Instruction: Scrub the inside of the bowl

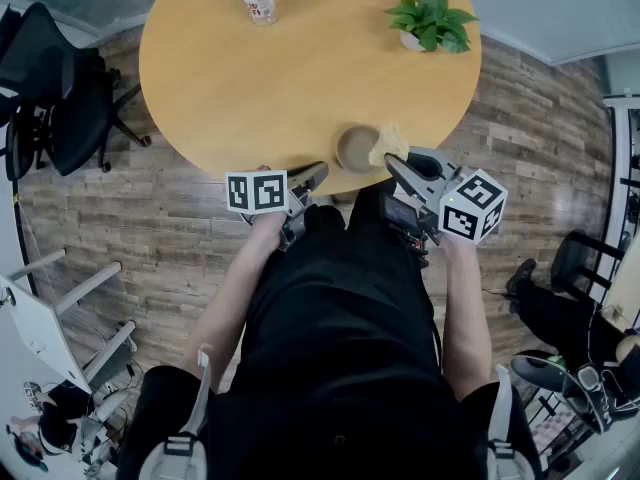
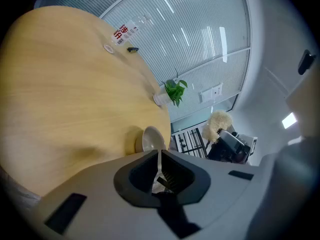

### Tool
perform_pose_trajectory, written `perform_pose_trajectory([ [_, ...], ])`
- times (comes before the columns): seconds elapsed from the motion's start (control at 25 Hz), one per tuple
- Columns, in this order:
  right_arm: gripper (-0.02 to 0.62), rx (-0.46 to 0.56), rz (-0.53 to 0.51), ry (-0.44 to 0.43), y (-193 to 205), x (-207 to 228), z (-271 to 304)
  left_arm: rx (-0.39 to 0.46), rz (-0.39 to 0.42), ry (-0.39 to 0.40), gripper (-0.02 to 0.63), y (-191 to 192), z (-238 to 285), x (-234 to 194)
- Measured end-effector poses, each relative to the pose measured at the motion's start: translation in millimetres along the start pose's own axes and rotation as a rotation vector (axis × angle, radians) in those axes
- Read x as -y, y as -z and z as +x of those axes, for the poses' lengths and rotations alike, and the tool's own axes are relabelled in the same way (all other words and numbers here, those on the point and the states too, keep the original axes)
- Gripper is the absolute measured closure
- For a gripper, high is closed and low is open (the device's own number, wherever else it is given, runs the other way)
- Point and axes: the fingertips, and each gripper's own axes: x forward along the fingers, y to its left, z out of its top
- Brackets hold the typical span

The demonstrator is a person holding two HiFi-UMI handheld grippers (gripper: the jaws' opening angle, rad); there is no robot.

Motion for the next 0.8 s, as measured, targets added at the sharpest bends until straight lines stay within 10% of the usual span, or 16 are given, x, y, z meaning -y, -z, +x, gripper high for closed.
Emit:
perform_pose_trajectory([
  [0.52,0.558,-0.022,0.014,0.056,8,3,1,-0.034,-0.067,-0.006,0.586,9,35,-29],
  [0.64,0.558,-0.068,-0.016,0.088,13,7,0,-0.042,-0.087,-0.004,0.466,14,46,-33],
  [0.8,0.558,-0.103,-0.032,0.109,17,8,-2,-0.022,-0.162,-0.002,0.46,15,60,-39],
])
